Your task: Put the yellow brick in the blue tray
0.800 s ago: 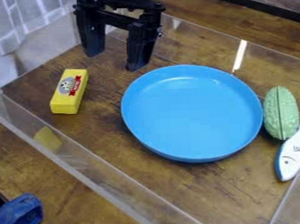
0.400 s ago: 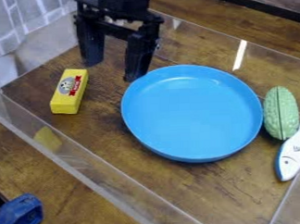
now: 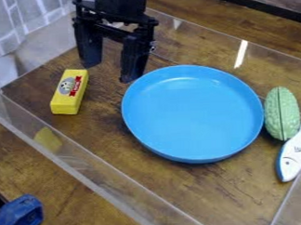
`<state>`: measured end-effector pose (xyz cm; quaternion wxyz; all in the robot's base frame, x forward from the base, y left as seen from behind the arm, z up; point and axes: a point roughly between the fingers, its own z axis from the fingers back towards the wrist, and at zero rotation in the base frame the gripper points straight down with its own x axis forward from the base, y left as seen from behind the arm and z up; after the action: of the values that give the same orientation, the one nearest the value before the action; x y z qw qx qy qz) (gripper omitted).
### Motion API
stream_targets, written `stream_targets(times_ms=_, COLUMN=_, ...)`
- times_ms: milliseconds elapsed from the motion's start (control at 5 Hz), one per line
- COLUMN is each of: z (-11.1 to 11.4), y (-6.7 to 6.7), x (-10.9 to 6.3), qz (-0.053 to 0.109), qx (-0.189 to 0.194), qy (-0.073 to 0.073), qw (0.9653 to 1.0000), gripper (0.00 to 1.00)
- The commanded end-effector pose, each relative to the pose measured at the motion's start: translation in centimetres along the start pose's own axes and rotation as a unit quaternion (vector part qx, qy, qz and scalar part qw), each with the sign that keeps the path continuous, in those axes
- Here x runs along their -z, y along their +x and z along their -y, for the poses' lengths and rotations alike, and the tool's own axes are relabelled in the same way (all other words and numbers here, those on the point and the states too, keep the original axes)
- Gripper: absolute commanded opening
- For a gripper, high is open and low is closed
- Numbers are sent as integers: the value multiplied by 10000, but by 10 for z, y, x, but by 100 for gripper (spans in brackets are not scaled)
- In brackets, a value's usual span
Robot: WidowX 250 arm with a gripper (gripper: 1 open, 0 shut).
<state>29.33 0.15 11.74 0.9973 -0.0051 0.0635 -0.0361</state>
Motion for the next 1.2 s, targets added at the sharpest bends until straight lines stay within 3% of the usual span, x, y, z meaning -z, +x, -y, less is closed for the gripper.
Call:
stream_targets(times_ms=0, z=-5, y=6, x=-10, qz=204, qx=226, qy=33, qw=9995, gripper=100)
stream_targets(times_ms=400, z=-24, y=5, x=17, qz=157, qx=-109, qy=-39, qw=9998, gripper=100)
stream_targets(times_ms=600, z=-36, y=4, x=29, qz=220, qx=-352, qy=-74, qw=9991, gripper=100)
stream_targets(times_ms=1000, z=-23, y=14, x=24, qz=371, qx=-287, qy=-165, qw=9988, gripper=100)
